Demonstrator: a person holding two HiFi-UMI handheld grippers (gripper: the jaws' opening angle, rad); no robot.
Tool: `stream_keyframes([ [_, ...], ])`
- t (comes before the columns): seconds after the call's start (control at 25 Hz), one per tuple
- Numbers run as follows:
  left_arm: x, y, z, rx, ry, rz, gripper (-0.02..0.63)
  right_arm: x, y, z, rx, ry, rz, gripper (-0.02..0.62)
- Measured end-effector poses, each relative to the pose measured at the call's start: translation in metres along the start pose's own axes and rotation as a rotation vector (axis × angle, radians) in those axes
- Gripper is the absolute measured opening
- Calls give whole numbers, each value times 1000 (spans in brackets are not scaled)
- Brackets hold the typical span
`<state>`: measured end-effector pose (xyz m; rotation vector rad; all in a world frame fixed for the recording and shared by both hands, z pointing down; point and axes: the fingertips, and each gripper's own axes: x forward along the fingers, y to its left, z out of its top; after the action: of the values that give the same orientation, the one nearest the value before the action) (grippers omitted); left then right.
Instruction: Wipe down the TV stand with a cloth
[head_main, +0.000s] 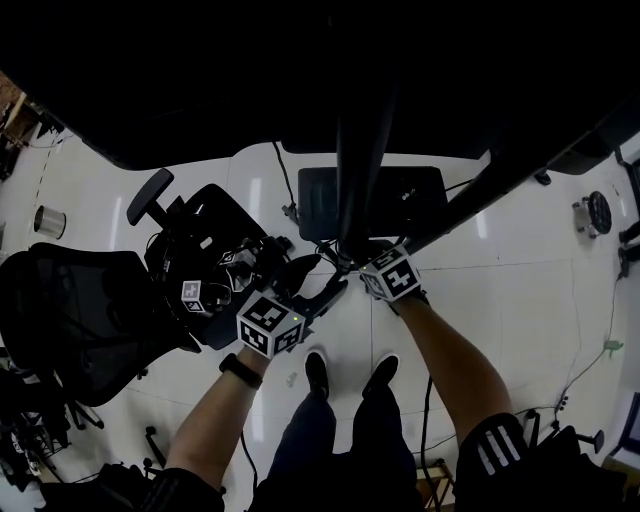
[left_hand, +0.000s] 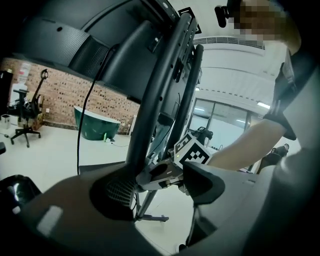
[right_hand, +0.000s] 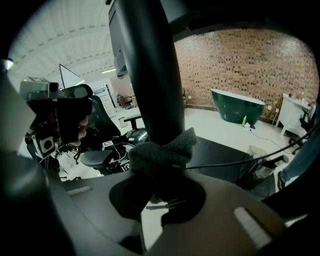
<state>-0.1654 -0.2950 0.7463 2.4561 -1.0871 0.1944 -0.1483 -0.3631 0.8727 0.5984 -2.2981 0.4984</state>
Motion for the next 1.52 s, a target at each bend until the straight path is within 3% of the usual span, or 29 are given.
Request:
stream_keyframes([
  [0.32, 25, 23, -56, -60, 41, 12, 322, 55, -18, -59, 97, 89, -9, 35],
  [0.48, 32, 27, -75, -71, 58, 12, 322, 79, -22, -83, 91, 139, -28, 34],
  [0.92, 44, 14, -90, -97, 66, -11, 325, 84, -17, -96, 156, 119, 2, 34],
  [1.12, 33, -16, -49, -54, 33, -33, 327, 21, 8, -56, 148, -31, 47, 34],
  [1.52, 9, -123, 124, 118, -163, -116, 327, -211, 25, 99, 23, -394, 29, 32],
])
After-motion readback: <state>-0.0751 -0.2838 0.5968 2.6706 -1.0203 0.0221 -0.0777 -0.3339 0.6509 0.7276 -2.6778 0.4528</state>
